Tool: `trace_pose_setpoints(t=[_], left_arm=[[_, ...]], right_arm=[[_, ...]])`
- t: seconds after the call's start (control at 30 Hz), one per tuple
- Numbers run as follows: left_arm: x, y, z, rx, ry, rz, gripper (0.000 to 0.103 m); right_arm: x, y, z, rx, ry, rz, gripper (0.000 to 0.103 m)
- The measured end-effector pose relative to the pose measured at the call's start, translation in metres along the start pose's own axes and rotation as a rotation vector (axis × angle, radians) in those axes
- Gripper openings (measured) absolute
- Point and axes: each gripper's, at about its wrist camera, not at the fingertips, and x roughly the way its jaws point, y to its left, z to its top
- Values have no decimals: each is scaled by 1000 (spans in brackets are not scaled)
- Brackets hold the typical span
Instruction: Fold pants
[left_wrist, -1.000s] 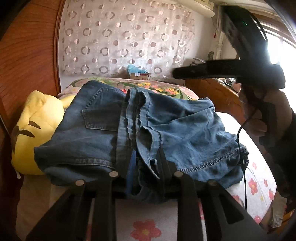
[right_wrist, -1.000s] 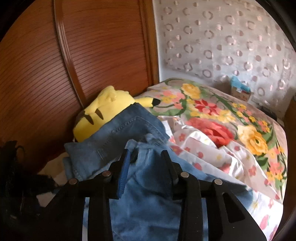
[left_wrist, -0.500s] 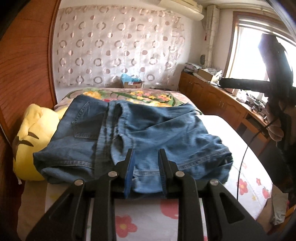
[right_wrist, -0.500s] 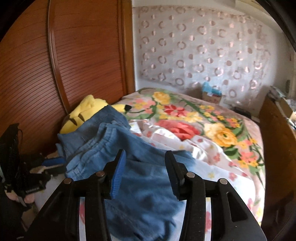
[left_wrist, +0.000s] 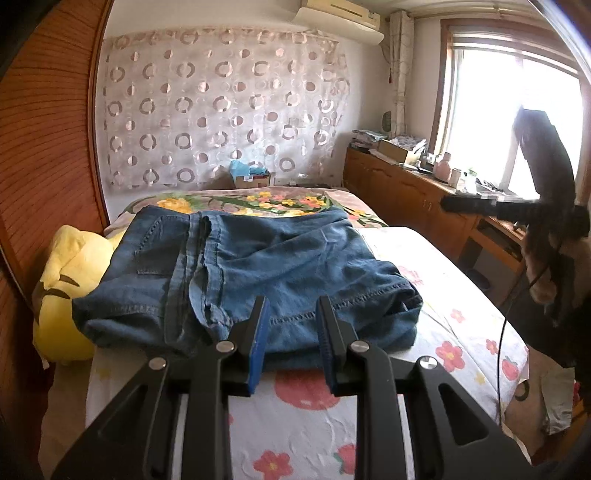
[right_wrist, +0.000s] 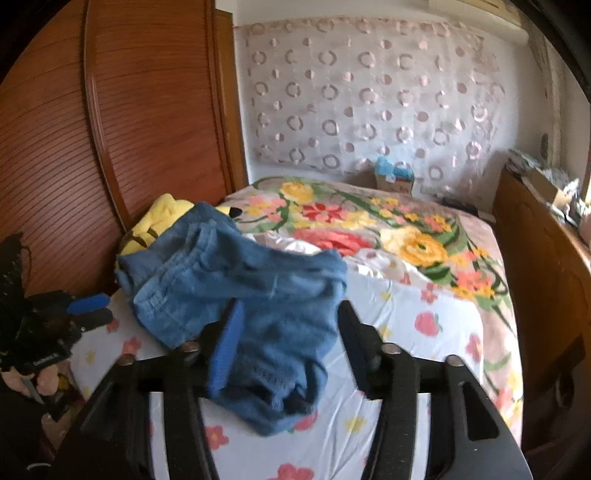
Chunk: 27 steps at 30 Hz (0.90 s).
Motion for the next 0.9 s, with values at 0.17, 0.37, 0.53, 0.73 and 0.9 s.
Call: trace_pose_setpoints(t=[0.17, 0.37, 0.53, 0.73, 0.9], left_arm=[[-11, -9, -12, 17, -2, 17, 24], [-11, -11, -17, 34, 11, 34, 24], [-5, -12, -25, 32, 29, 28, 24], [3, -13, -34, 23, 48, 19, 24], [7, -15, -38, 27, 63, 15, 24]], right_arm=[[9, -3, -31, 45, 28, 11, 59], [34, -10, -52, 99, 71, 23, 59], [72, -22, -62, 154, 119, 1, 62], [118, -44, -68, 235, 177, 4, 63], [139, -51, -72, 297, 223, 50, 63]])
